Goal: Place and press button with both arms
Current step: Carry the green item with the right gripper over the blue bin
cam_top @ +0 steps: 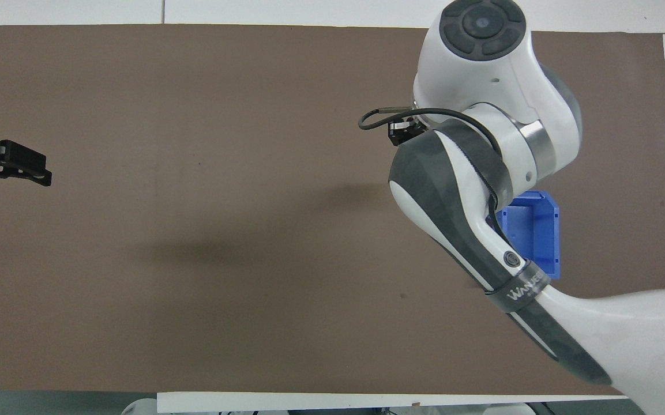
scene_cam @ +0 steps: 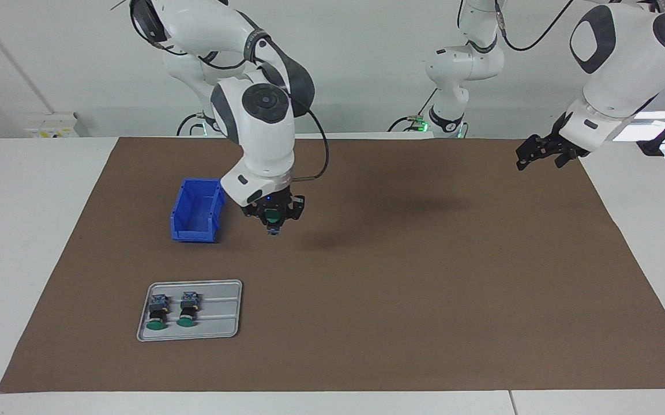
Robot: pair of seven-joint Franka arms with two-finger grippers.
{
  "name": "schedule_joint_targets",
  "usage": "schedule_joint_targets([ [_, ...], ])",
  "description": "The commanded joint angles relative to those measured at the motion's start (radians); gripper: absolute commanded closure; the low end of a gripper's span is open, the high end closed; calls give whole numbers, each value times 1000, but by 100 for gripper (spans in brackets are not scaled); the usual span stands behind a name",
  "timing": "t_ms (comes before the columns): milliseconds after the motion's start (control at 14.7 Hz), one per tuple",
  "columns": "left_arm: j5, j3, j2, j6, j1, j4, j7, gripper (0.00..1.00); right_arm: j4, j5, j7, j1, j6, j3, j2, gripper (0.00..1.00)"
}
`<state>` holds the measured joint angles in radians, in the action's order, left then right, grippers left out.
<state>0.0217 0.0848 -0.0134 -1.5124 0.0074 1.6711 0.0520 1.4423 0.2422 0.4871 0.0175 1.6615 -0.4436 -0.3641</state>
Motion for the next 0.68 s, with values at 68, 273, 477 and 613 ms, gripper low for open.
schedule_joint_targets([
  [68, -5, 3, -20, -12, 6, 22, -9, 0, 134, -18, -142, -48, -63, 2, 132, 77],
  [273, -3, 3, -20, -12, 6, 22, -9, 0, 204, -20, -269, -102, -101, 2, 232, 77],
  [477, -3, 3, -20, -12, 6, 22, -9, 0, 242, -27, -352, -134, -150, 2, 302, 77],
  [613, -3, 3, -20, -12, 6, 22, -8, 0, 271, -91, -357, -143, -157, 40, 346, 77],
])
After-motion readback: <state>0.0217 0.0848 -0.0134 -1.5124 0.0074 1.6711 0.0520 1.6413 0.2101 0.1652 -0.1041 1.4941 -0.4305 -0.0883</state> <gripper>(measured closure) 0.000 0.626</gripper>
